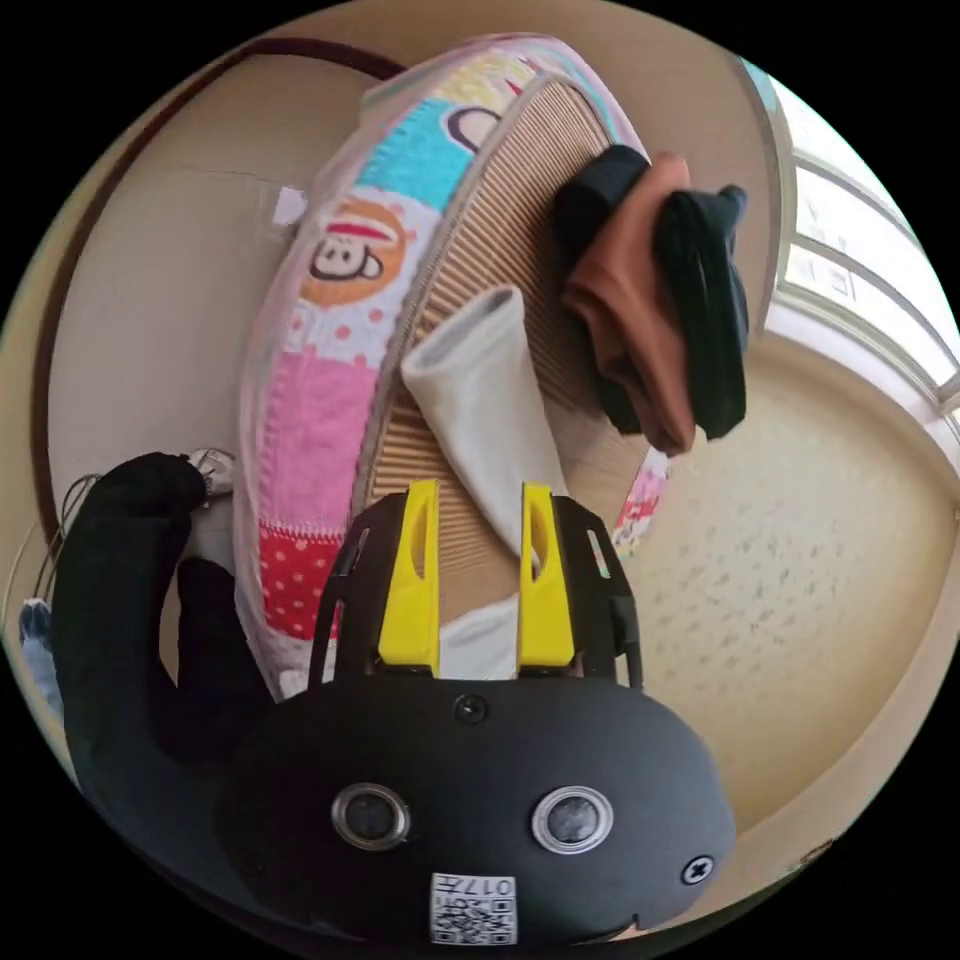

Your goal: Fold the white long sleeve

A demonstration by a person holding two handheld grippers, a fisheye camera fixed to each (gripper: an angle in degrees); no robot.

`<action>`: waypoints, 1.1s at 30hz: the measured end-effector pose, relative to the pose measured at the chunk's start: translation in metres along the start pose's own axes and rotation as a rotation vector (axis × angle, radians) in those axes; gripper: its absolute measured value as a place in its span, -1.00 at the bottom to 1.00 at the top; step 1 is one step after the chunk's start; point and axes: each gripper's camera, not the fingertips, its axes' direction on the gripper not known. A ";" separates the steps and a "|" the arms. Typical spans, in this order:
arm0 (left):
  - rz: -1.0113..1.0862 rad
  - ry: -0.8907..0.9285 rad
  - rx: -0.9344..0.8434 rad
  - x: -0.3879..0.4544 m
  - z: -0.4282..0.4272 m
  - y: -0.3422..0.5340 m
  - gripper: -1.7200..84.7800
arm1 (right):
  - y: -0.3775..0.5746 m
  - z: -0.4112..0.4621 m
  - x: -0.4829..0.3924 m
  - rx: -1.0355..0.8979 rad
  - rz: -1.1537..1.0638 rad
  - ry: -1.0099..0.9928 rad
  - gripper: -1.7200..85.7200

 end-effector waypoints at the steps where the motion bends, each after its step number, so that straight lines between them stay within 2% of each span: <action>1: -0.024 -0.021 0.043 -0.001 -0.006 -0.005 -0.67 | 0.003 0.003 0.009 -0.016 0.034 -0.043 -0.95; 3: -0.098 -0.185 0.165 0.000 -0.024 -0.022 -0.65 | 0.006 0.008 0.024 -0.048 0.099 -0.121 -0.95; 5: -0.096 -0.264 0.172 0.001 -0.026 -0.036 -0.64 | 0.010 0.013 0.039 -0.071 0.176 -0.197 -0.95; 8: -0.051 -0.238 0.101 0.003 -0.016 -0.056 -0.64 | 0.016 0.025 0.058 -0.108 0.271 -0.286 -0.95; 10: -0.058 -0.292 0.090 0.006 -0.016 -0.062 -0.69 | 0.021 0.034 0.067 -0.123 0.306 -0.305 -0.95; 13: -0.064 -0.402 0.054 0.005 -0.020 -0.069 -0.79 | 0.023 0.042 0.072 -0.163 0.290 -0.282 -0.95; 18: 0.004 -0.412 -0.019 0.001 -0.041 -0.075 -0.85 | 0.035 0.050 0.077 -0.229 0.241 -0.218 -0.95; 21: 0.092 -0.415 -0.019 0.006 -0.061 -0.066 -0.87 | 0.047 0.046 0.091 -0.291 0.321 -0.093 -0.96; 24: 0.209 -0.391 -0.001 0.021 -0.083 -0.056 -0.87 | 0.056 0.018 0.095 -0.119 0.313 -0.057 -0.96; 28: 0.330 -0.324 0.051 0.047 -0.116 -0.045 -0.87 | 0.064 -0.026 0.088 0.278 0.153 -0.276 -0.95; 30: 0.414 -0.288 0.091 0.072 -0.138 -0.038 -0.87 | 0.056 -0.030 0.078 0.346 0.048 -0.336 -0.95; 33: 0.529 -0.263 0.124 0.109 -0.159 -0.021 -0.87 | 0.023 -0.005 0.053 0.248 -0.041 -0.345 -0.95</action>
